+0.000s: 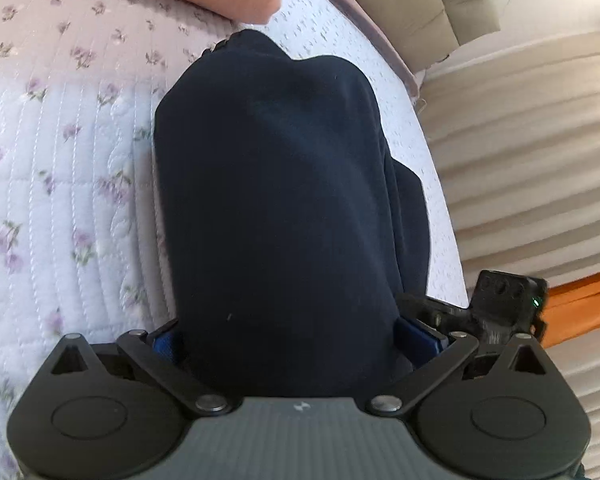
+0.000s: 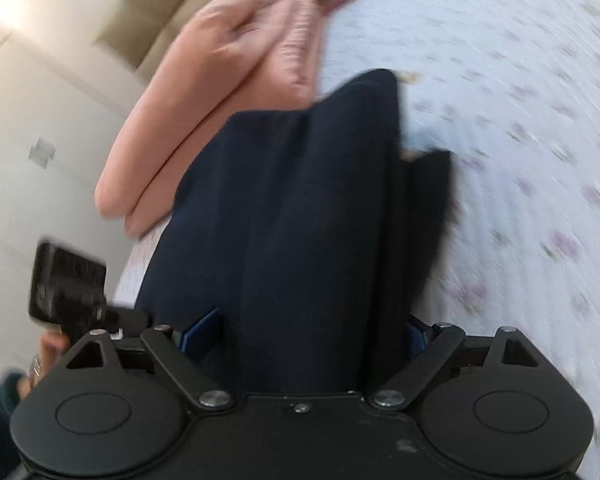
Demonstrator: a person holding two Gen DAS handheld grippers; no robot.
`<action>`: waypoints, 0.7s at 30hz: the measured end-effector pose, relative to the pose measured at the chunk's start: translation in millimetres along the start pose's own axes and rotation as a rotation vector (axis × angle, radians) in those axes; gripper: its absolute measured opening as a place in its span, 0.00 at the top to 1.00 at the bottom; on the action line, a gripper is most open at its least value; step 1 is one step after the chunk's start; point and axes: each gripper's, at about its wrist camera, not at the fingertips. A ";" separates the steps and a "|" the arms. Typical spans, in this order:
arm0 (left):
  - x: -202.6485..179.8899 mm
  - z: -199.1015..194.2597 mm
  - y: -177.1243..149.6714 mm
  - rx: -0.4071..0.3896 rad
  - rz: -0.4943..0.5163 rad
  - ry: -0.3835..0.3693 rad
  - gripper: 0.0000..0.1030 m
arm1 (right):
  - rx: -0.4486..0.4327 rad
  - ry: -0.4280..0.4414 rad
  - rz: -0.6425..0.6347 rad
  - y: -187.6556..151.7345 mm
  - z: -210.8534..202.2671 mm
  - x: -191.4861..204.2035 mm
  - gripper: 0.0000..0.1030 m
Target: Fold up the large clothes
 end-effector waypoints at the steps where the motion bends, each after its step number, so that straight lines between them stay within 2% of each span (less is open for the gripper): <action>1: -0.7 0.9 0.8 -0.008 0.000 0.002 0.00 | 0.021 -0.005 -0.036 3.5 3.3 2.4 0.00; 3: -2.4 2.7 2.2 -0.043 0.009 0.014 0.09 | 0.076 0.006 -0.032 10.6 0.1 3.6 0.00; 5: -1.4 4.6 2.1 -0.075 0.028 0.026 0.16 | 0.088 0.033 0.093 4.2 -10.0 2.8 0.01; 7: -0.8 2.3 -2.7 -0.101 0.014 0.012 0.20 | 0.100 -0.022 0.100 -0.5 -16.7 20.3 0.13; 8: -0.8 -0.7 -6.0 -0.107 0.006 0.006 0.23 | 0.104 -0.025 0.091 -5.0 -13.7 25.3 0.24; 12: -11.6 -15.9 -15.0 -0.110 -0.002 -0.012 0.28 | 0.060 0.012 0.150 -18.9 -30.7 42.8 0.45; 17: -44.7 -48.6 -39.8 -0.137 0.028 0.007 0.30 | 0.017 0.049 0.136 -45.8 -52.6 83.2 0.51; 21: -69.8 -95.8 -74.8 -0.171 0.027 0.009 0.31 | -0.007 0.094 0.103 -71.9 -74.2 123.9 0.51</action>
Point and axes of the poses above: each gripper's, at about its wrist camera, not at the fingertips, and z roughly the way its jaws point, x to its left, y to its top, and after that the axes turned 13 degrees about x, right-handed
